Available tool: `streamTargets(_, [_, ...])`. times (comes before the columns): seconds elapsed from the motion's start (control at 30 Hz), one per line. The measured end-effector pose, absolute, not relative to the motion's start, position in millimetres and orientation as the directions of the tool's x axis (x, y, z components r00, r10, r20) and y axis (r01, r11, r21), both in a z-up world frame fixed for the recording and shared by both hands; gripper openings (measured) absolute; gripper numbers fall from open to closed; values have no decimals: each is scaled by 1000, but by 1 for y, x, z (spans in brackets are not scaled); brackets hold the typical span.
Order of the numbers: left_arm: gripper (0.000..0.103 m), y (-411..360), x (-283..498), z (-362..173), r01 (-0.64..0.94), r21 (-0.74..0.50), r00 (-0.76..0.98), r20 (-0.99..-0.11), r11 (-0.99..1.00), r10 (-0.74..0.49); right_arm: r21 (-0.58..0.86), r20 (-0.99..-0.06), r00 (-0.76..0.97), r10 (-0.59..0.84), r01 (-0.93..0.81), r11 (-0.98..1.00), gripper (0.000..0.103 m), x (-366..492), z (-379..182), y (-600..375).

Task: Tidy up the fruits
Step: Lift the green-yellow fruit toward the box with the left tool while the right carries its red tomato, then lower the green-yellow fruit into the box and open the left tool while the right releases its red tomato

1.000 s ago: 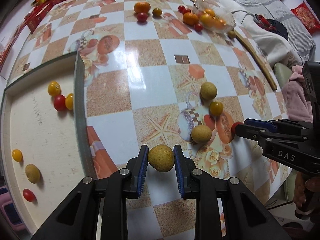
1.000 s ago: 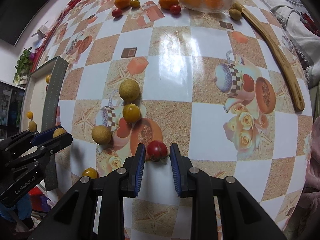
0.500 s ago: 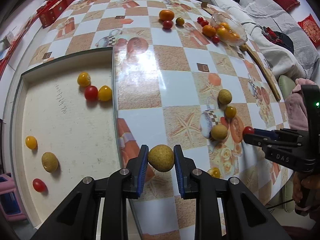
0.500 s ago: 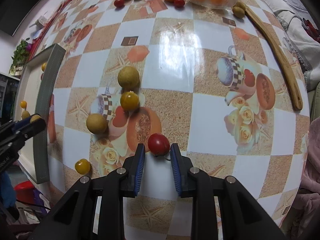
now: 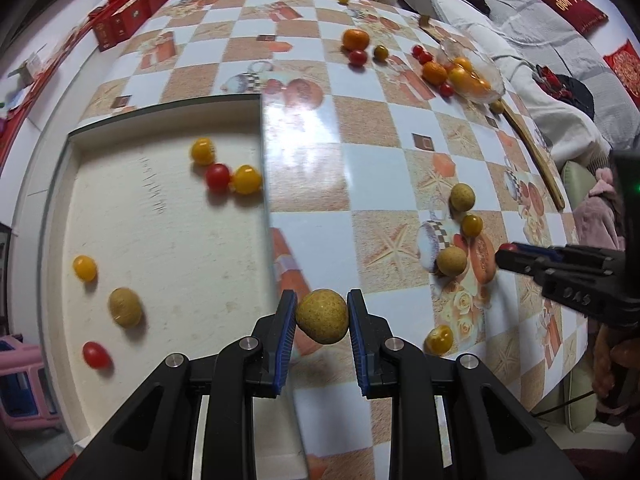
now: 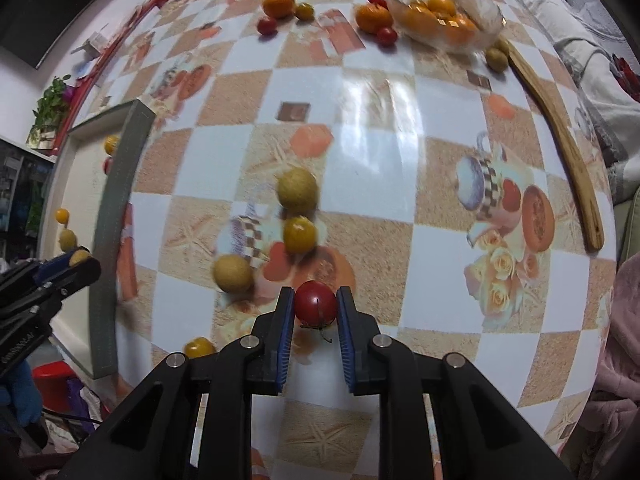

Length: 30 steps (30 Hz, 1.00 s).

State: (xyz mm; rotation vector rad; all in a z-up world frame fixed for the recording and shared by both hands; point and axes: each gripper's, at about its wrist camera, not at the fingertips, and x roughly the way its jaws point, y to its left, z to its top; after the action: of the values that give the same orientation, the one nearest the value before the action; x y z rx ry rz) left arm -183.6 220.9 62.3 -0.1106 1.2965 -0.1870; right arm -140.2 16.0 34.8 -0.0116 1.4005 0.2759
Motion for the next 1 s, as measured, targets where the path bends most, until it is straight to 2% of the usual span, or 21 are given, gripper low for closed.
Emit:
streamTargets(0.27, [27,267,-205,64,-29,-151,261,-955,988,-138,221,-948,152,279,-314,923,23,-123,61,73])
streamTargets(0.57, [27,320,-233,50,-166,-100,252,-966,981,-56,279,-928,88,363,-485,829,23,-122,62,165])
streamTargets(1.0, [27,334,-250,25,-201,-42,228,-974,979,5,217,-956,24,292,-612,760,23,-120,22,252])
